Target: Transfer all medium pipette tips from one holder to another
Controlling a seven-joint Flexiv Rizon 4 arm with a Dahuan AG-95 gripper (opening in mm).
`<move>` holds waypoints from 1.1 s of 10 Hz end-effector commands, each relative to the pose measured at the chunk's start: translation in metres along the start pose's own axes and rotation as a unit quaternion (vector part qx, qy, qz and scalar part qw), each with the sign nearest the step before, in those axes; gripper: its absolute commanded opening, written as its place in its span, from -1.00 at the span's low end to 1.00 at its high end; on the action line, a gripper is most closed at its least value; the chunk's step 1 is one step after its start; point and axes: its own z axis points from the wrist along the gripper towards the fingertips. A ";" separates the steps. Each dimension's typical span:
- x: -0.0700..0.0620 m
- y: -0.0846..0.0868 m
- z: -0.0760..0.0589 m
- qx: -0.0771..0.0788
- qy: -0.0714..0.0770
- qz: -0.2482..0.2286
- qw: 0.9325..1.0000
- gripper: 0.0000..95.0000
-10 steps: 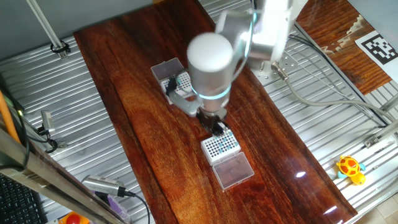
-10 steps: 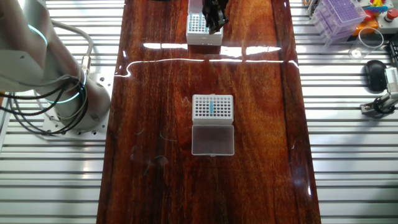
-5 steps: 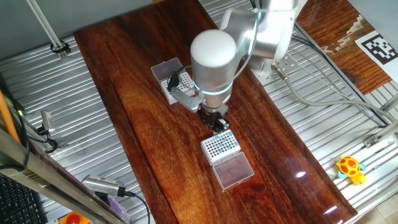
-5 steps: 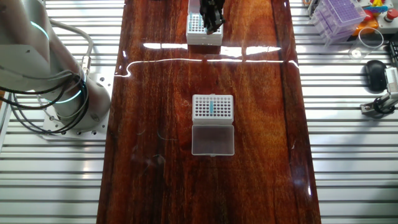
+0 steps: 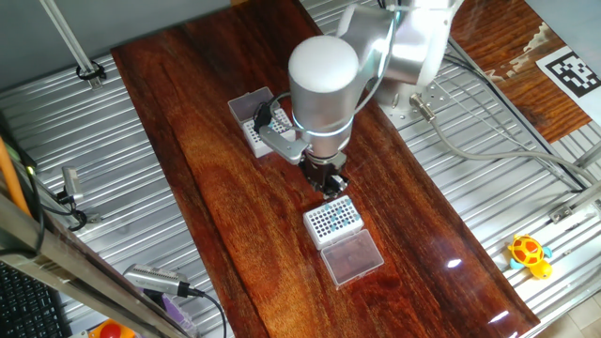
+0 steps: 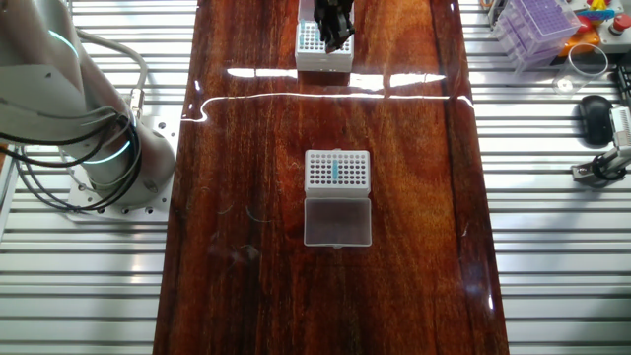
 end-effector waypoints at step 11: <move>0.004 0.025 0.017 -0.014 -0.001 -0.003 1.000 -0.60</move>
